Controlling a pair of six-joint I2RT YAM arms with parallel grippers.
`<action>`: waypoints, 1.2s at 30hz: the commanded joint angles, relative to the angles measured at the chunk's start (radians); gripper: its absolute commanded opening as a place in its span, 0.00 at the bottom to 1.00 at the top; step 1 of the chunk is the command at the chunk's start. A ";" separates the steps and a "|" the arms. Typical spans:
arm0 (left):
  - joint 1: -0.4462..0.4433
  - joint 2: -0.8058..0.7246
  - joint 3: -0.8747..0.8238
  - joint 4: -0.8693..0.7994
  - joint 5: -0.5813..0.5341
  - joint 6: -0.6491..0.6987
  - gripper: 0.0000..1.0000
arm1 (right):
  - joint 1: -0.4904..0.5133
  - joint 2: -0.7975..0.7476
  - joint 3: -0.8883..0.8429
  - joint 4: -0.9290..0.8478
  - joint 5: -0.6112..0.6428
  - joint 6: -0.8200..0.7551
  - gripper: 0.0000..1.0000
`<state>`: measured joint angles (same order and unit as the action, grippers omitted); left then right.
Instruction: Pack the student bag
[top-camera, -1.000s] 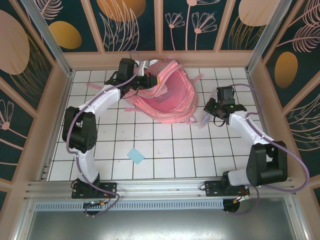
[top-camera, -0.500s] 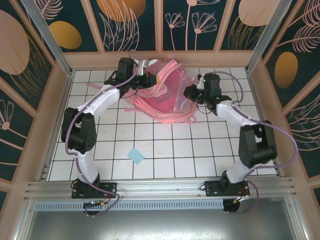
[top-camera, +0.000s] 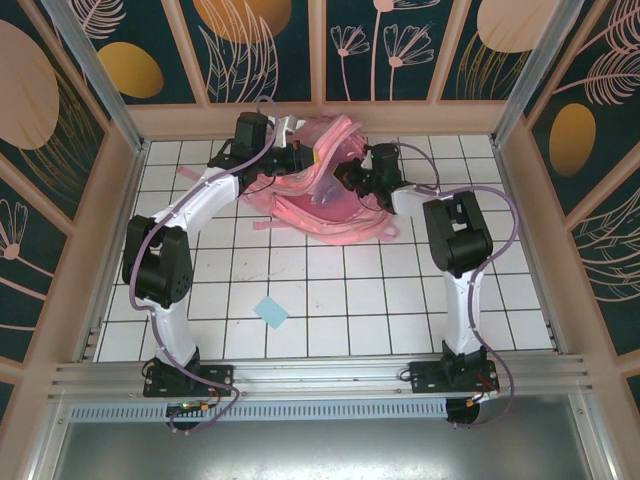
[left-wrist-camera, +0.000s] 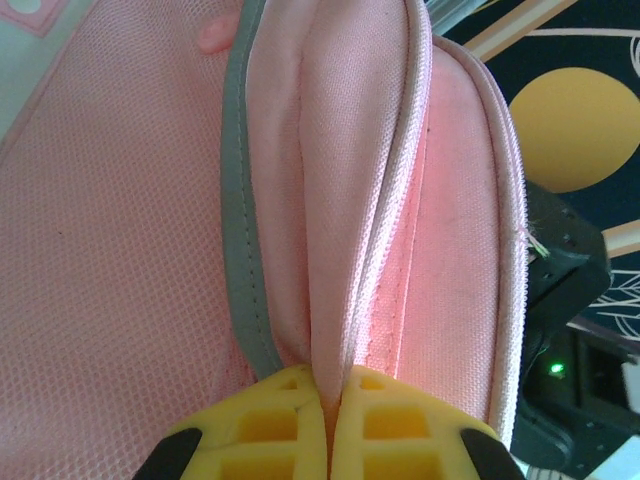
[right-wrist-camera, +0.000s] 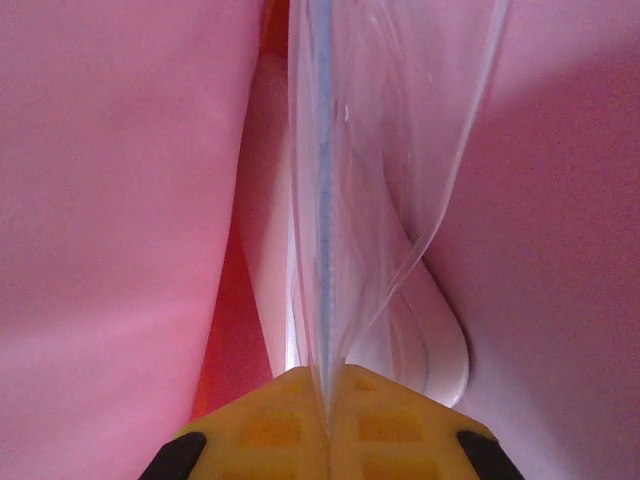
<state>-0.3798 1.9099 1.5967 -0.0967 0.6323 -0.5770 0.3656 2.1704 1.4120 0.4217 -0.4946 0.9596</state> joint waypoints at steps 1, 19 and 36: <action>-0.007 -0.070 0.011 0.179 0.091 -0.054 0.00 | 0.048 0.046 0.071 0.177 0.114 0.185 0.03; -0.007 -0.046 0.026 0.180 0.041 -0.064 0.00 | 0.081 -0.029 0.236 -0.320 0.254 0.072 0.68; -0.030 -0.021 -0.044 0.271 0.028 -0.159 0.00 | 0.042 -0.585 -0.297 -0.551 0.317 -0.316 0.69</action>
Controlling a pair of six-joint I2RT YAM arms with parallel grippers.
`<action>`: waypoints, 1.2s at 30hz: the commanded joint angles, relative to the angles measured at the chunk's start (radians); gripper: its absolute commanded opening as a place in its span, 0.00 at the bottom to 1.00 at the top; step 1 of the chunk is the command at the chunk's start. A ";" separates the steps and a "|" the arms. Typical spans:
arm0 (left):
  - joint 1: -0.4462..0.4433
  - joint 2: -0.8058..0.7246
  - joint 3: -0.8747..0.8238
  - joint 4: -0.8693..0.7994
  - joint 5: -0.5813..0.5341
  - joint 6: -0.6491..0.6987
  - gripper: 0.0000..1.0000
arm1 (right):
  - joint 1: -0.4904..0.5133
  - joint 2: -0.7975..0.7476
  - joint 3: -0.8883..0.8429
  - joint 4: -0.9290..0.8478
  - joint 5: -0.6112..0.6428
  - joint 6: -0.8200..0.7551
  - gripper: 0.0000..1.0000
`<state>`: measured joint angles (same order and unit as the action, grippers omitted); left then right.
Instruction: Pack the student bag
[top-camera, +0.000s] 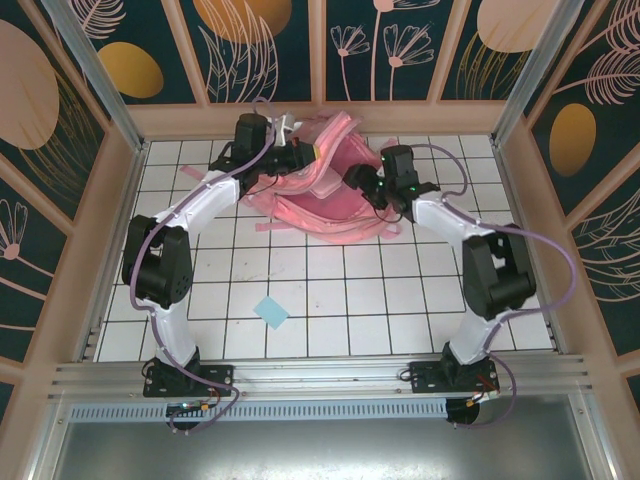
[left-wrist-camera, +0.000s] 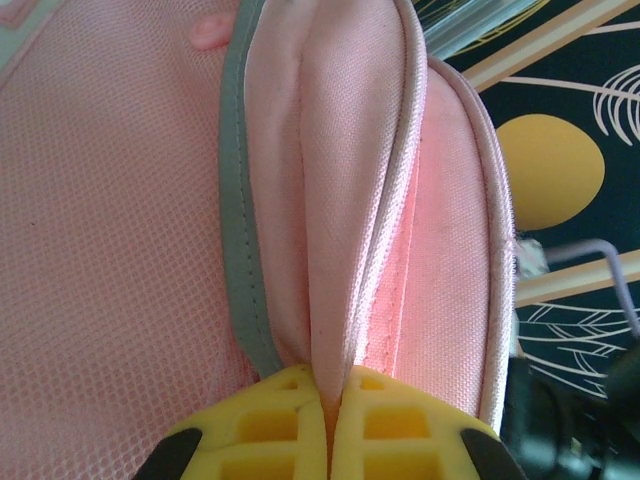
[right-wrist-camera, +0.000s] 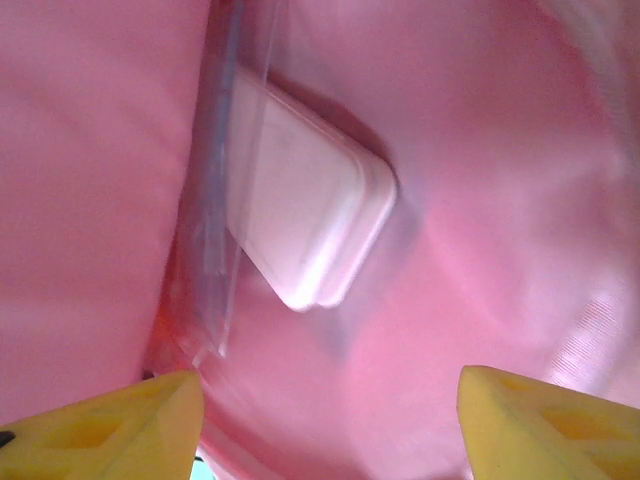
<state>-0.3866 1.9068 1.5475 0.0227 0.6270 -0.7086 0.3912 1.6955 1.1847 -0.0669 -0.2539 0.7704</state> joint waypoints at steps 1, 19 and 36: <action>-0.028 -0.016 0.005 0.154 0.031 -0.033 0.00 | 0.030 -0.151 -0.100 -0.054 0.104 -0.155 0.69; 0.099 -0.175 -0.222 0.025 -0.246 0.002 0.78 | 0.084 -0.303 -0.207 0.059 0.131 -0.151 0.92; 0.205 0.041 -0.350 0.200 -0.279 -0.199 0.62 | 0.179 -0.166 -0.109 -0.043 0.200 -0.177 0.90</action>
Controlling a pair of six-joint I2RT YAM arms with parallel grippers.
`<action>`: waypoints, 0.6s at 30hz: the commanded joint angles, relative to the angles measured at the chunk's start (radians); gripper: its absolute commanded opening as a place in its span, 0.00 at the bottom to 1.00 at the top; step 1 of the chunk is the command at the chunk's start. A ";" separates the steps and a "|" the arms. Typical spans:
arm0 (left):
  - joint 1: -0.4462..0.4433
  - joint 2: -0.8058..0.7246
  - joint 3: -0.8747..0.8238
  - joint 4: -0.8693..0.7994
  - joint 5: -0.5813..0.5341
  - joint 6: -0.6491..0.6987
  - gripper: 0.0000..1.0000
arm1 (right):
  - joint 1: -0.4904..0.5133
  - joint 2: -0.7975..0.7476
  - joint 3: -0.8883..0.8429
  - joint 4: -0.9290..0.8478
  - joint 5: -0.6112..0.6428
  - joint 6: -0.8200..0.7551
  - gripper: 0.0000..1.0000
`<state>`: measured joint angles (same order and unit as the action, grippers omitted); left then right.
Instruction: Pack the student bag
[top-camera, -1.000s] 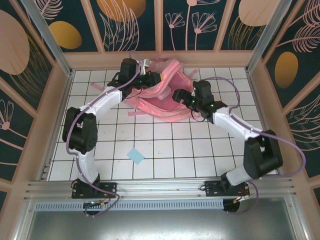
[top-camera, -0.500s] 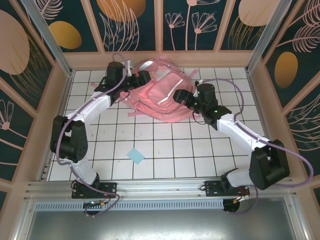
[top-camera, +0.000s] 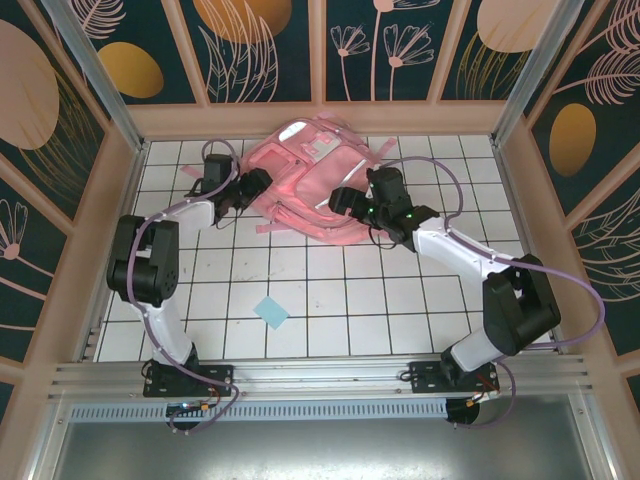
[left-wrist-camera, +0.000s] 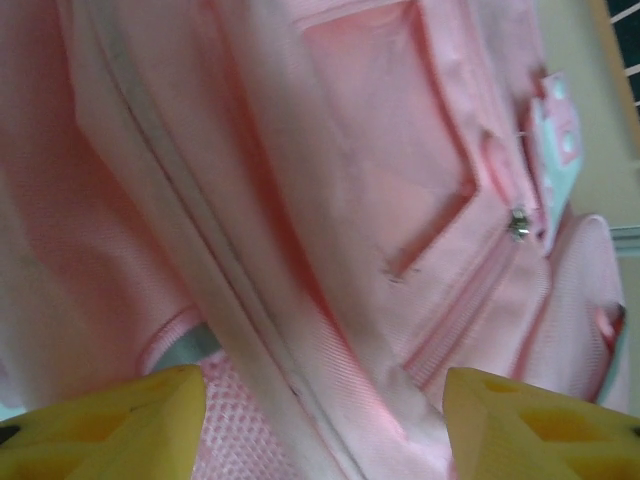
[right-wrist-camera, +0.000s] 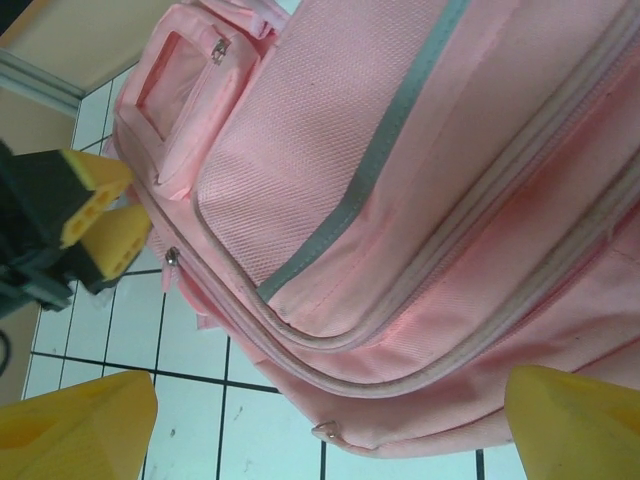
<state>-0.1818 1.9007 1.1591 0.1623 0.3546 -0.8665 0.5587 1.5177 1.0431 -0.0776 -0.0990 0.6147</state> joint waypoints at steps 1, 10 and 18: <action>-0.001 0.066 0.046 0.062 -0.008 -0.041 0.60 | 0.012 0.011 0.033 -0.034 0.047 -0.018 0.90; -0.002 0.101 -0.035 0.207 0.024 -0.135 0.01 | 0.070 0.025 0.056 -0.046 0.068 -0.037 0.90; -0.094 -0.051 -0.181 0.407 0.011 -0.342 0.00 | 0.141 0.106 0.070 0.074 -0.050 0.123 0.79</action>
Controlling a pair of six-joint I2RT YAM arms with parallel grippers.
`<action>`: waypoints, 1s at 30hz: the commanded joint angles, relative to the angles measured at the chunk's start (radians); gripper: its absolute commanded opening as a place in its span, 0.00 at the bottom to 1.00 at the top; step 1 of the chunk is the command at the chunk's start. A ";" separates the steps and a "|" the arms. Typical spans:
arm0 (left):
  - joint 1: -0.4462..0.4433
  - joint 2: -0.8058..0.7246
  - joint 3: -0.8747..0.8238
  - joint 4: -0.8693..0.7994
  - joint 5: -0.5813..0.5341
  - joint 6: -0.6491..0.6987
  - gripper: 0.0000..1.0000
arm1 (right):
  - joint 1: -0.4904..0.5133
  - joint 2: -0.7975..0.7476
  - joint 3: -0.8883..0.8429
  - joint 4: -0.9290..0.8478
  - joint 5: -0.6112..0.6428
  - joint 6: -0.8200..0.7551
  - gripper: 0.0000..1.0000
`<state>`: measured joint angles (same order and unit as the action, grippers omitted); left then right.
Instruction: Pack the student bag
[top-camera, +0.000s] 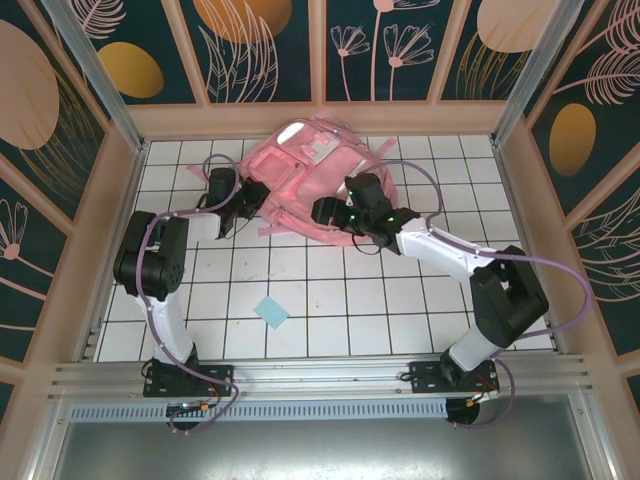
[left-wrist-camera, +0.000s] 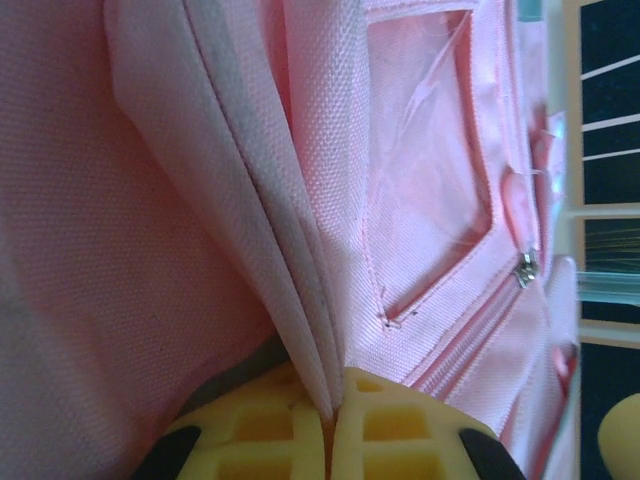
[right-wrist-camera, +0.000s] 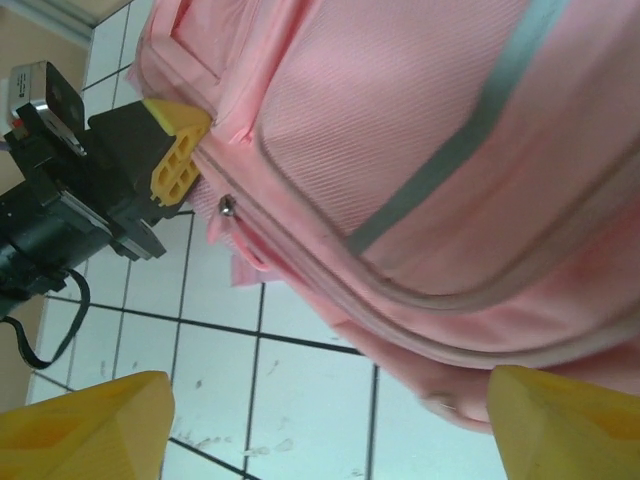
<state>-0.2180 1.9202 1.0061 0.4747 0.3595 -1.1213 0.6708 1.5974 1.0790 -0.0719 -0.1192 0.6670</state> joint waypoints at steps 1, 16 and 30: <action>-0.073 -0.088 -0.056 0.112 -0.008 -0.114 0.00 | 0.040 0.035 0.040 0.077 -0.025 0.091 0.78; -0.205 -0.148 -0.178 0.301 -0.150 -0.342 0.00 | 0.128 0.123 -0.050 0.291 0.046 0.398 0.49; -0.212 -0.184 -0.216 0.326 -0.157 -0.365 0.00 | 0.116 0.270 -0.009 0.444 0.115 0.455 0.42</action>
<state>-0.4160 1.7977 0.8005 0.7071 0.1852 -1.4548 0.8001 1.8458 1.0443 0.2775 -0.0597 1.0916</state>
